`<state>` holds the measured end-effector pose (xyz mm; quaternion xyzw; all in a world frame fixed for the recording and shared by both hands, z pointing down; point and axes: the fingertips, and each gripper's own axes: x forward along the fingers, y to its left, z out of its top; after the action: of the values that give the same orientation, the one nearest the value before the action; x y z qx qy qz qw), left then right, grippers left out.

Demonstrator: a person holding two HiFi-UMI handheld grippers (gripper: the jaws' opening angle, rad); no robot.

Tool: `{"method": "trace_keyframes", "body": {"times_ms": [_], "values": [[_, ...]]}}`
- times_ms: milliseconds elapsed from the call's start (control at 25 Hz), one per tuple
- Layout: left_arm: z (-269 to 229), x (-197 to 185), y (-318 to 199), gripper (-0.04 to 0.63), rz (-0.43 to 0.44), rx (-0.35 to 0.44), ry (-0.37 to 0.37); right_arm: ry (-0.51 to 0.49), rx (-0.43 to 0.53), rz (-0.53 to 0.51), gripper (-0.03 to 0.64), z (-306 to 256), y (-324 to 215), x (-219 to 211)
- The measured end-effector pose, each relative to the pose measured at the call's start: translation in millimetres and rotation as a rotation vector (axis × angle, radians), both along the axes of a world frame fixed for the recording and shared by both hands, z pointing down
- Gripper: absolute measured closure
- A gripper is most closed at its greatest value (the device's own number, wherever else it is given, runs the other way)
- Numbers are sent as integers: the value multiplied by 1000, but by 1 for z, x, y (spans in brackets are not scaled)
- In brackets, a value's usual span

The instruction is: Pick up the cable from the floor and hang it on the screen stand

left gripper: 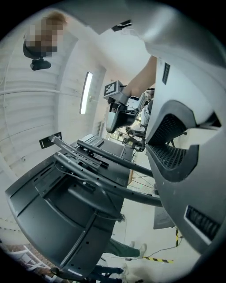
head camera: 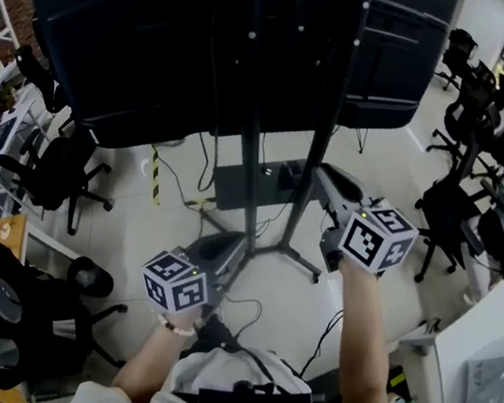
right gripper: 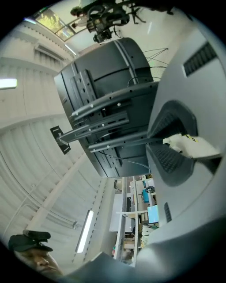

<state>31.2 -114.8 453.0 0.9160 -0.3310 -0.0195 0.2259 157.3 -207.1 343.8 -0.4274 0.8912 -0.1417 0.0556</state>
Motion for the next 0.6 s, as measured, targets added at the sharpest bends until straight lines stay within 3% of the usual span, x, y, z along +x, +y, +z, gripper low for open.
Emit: {"method": "trace_keyframes", "body": {"times_ms": [40, 240, 440, 600], "values": [[4, 8, 8, 595, 6, -12, -4, -25, -19, 7, 611, 11, 10, 7], [23, 32, 43, 595, 11, -56, -22, -110, -130, 4, 612, 68, 54, 31], [36, 35, 66, 595, -8, -94, 1, -206, -225, 7, 611, 119, 105, 25], [33, 31, 74, 595, 15, -84, -7, -182, -252, 33, 612, 138, 129, 12]]}}
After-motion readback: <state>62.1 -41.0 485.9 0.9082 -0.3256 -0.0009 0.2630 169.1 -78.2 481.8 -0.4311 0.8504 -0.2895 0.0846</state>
